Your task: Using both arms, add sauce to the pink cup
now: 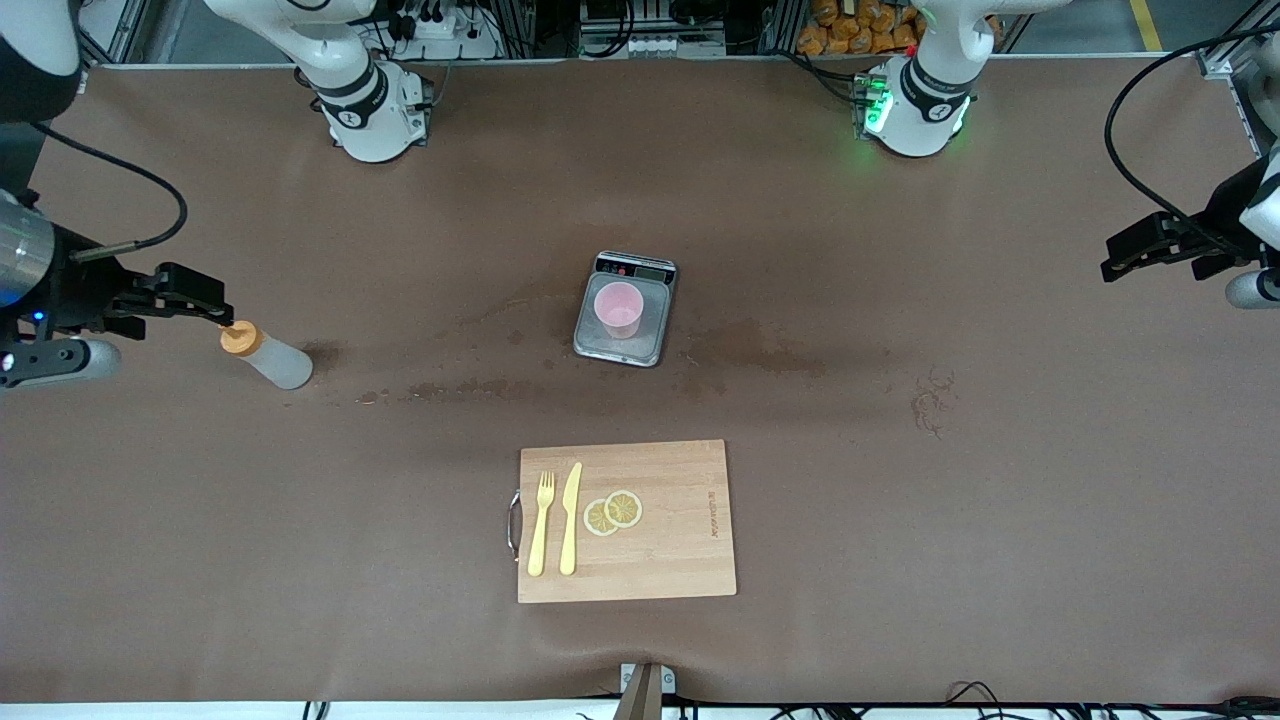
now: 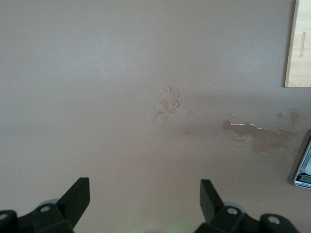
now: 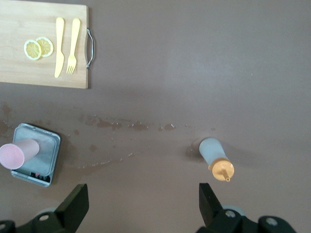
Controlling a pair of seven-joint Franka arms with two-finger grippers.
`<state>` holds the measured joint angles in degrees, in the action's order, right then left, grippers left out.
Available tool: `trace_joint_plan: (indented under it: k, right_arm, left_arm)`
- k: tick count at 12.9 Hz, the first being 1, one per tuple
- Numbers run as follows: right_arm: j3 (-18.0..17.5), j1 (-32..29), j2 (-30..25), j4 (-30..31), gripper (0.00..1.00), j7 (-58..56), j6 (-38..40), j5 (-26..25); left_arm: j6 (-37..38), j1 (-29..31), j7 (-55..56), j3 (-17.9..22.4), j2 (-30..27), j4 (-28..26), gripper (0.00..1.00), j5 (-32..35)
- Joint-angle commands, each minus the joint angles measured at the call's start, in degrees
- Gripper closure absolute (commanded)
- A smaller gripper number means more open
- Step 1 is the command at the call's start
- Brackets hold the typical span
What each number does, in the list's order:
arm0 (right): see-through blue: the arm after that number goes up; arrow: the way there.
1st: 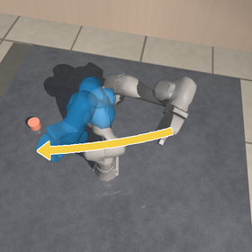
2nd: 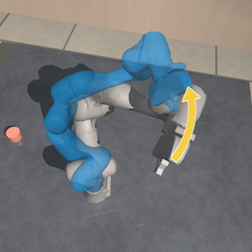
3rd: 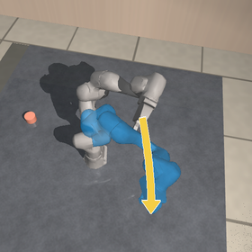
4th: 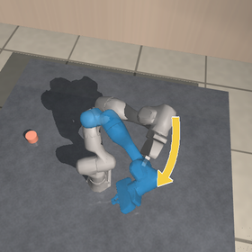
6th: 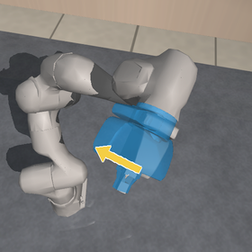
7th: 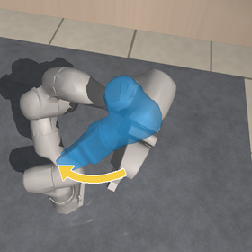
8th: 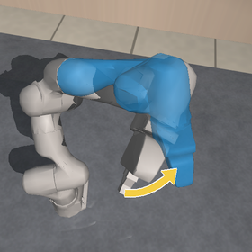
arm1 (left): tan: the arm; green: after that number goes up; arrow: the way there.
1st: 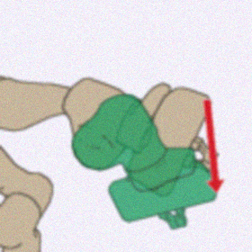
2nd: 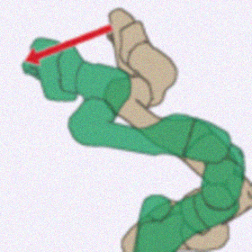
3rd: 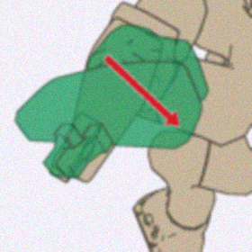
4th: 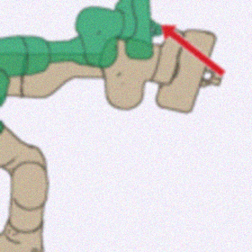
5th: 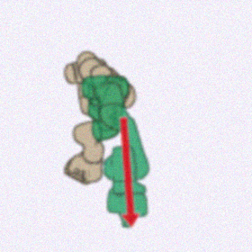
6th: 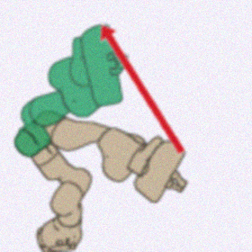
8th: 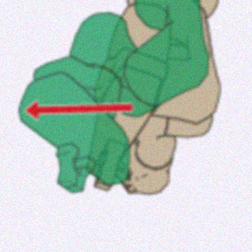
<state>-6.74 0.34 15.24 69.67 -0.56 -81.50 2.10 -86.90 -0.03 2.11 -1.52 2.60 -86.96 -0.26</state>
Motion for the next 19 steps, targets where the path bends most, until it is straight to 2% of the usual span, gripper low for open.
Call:
trace_joint_plan:
  k: [1,6,9,14,19]
  right_arm:
    - [-0.21,-0.26,-13.47,20.22,0.0,-1.38,-8.84,-0.87]
    - [0.06,-1.22,-14.27,21.12,0.0,-4.63,-9.55,-0.87]
    - [0.06,-1.4,-16.21,24.46,0.0,-4.63,-11.92,-0.87]
    - [0.32,-2.8,-15.16,21.22,0.0,-4.63,-11.57,-1.4]
    - [0.23,-2.89,-15.07,21.3,0.0,-4.63,-11.22,-2.1]
  left_arm:
    - [0.68,-0.06,-0.52,-0.06,0.03,0.47,0.0,0.53]
    - [0.68,-0.06,-0.52,-0.06,0.12,0.47,0.0,0.53]
    - [0.68,-0.15,-0.52,-0.06,0.03,0.56,0.0,0.44]
    - [0.68,-0.14,-0.61,-0.15,-0.05,0.74,0.0,0.26]
    - [0.68,-0.06,-1.05,-0.15,-0.06,1.18,0.0,0.7]
